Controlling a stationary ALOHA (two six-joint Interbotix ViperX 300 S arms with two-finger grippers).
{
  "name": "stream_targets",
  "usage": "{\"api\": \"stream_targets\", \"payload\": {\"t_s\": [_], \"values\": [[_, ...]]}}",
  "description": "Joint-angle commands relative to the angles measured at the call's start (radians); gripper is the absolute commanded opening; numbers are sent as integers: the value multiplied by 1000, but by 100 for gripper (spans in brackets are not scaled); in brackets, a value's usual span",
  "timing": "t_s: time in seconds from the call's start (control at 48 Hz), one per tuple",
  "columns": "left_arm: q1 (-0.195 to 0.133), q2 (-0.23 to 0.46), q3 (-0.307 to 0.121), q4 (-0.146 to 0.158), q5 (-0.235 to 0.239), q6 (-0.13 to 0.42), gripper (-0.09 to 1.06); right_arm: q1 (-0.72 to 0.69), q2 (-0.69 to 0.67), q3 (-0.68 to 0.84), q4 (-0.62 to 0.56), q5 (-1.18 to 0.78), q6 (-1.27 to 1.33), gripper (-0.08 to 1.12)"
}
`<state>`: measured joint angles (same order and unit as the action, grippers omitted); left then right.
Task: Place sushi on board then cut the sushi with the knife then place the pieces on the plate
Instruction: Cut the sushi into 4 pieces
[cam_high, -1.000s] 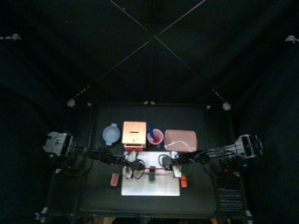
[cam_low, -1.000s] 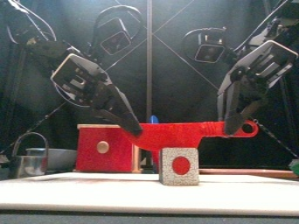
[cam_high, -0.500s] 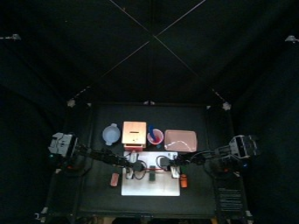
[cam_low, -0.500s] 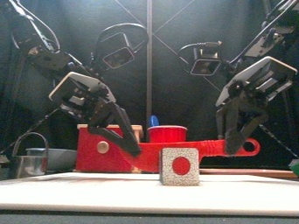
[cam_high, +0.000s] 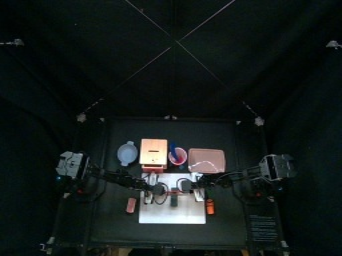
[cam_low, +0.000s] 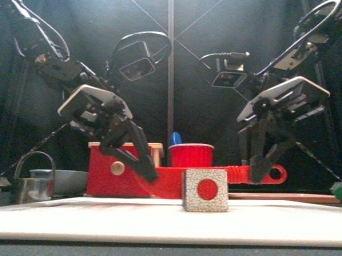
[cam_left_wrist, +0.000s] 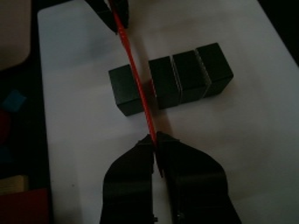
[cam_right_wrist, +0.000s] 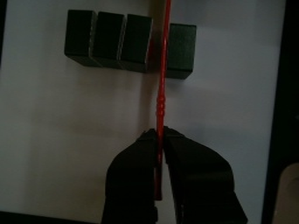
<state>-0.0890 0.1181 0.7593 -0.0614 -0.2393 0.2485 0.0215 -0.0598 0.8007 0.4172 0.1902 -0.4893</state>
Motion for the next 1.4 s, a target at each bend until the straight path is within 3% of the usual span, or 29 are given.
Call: {"api": "stream_targets", "payload": {"t_s": [0.021,0.229,0.375,0.521,0.667,1.396], "values": [[12,-60,-46,5,-15,5,40,3,-67,-72,-12,2,-5,33],[-2,-89,-61,5,-15,5,40,28,-107,-110,-8,54,-3,33],[-44,-106,-69,2,-15,3,40,75,-118,-123,-3,71,-2,33],[-63,-97,-69,-6,-15,2,40,103,-109,-117,14,72,0,33],[-64,-89,-77,-20,-17,2,40,103,-106,-112,41,67,-2,33],[-57,-20,-101,-17,-15,3,40,74,-89,-101,-38,46,-6,33]]}}
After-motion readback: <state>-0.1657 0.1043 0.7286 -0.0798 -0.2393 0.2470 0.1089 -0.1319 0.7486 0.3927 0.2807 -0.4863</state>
